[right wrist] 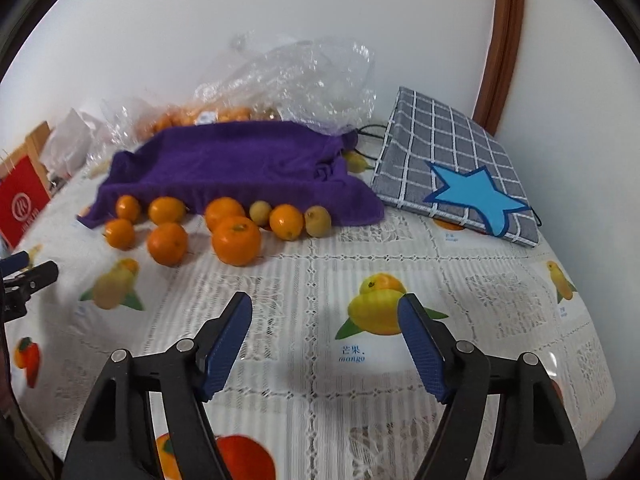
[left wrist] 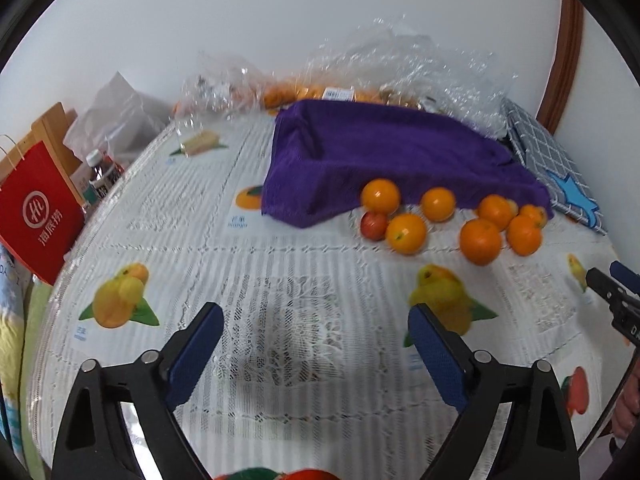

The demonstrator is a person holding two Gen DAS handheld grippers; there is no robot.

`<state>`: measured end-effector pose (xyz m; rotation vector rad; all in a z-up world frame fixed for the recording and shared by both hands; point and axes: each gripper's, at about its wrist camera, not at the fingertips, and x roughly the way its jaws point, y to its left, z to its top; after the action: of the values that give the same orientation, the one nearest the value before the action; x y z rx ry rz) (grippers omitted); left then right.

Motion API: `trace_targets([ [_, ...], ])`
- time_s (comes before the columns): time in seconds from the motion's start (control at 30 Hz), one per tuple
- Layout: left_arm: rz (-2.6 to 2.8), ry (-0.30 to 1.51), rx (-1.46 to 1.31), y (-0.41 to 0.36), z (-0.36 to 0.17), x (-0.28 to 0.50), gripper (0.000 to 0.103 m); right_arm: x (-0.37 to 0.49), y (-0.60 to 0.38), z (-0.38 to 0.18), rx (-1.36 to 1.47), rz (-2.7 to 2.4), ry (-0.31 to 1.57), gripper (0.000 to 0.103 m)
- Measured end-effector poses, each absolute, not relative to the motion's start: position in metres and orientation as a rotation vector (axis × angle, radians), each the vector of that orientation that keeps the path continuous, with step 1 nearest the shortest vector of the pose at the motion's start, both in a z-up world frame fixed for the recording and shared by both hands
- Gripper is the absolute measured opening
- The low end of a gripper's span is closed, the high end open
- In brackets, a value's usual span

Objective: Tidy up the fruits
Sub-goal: 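Move both grippers down toward the fruit row beside the purple towel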

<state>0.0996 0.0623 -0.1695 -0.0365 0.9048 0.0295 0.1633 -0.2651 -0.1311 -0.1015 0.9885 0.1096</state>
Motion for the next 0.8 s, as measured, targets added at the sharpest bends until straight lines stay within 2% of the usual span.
trace_targets([
  [0.13,0.015,0.942,-0.048,0.067,-0.184,0.107,0.076,0.174,-0.27,-0.146,-0.068,0.047,1.003,0.075],
  [0.2,0.008,0.947,-0.047,0.069,-0.189,0.108,0.075,0.183,-0.273,-0.152,-0.045,0.059,1.026,0.071],
  [0.63,-0.067,0.937,-0.092,0.07,-0.188,0.122,0.073,0.213,-0.296,-0.177,0.008,0.069,1.084,0.069],
  [0.77,-0.061,0.933,-0.092,0.069,-0.188,0.129,0.063,0.231,-0.29,-0.185,0.029,0.11,1.11,0.054],
  [0.8,-0.063,0.935,-0.092,0.068,-0.188,0.131,0.059,0.237,-0.287,-0.188,0.028,0.123,1.122,0.054],
])
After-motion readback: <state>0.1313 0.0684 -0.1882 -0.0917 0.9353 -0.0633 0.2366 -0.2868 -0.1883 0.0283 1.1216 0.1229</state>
